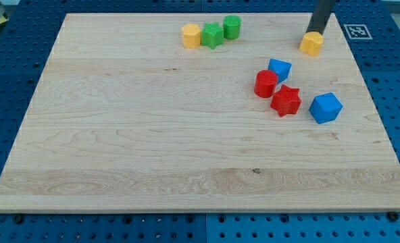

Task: Push the yellow heart towards the red star

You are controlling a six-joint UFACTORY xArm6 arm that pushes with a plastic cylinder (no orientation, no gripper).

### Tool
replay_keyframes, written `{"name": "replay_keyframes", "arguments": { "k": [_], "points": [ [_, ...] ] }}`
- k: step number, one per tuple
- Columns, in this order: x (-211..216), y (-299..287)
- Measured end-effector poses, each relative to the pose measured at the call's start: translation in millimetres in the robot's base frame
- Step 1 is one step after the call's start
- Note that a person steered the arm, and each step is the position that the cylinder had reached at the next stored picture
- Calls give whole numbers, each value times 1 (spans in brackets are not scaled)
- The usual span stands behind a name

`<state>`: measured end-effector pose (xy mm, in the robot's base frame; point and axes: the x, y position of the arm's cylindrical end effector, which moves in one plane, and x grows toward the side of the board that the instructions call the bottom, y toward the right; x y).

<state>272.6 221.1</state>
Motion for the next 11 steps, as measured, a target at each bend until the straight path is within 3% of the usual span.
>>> {"name": "replay_keyframes", "arguments": {
  "k": [1, 3, 5, 6, 7, 8, 10, 11],
  "points": [
    [55, 5],
    [13, -28],
    [71, -47],
    [64, -59],
    [27, -47],
    [38, 10],
    [90, -50],
    [33, -70]
  ]
}}
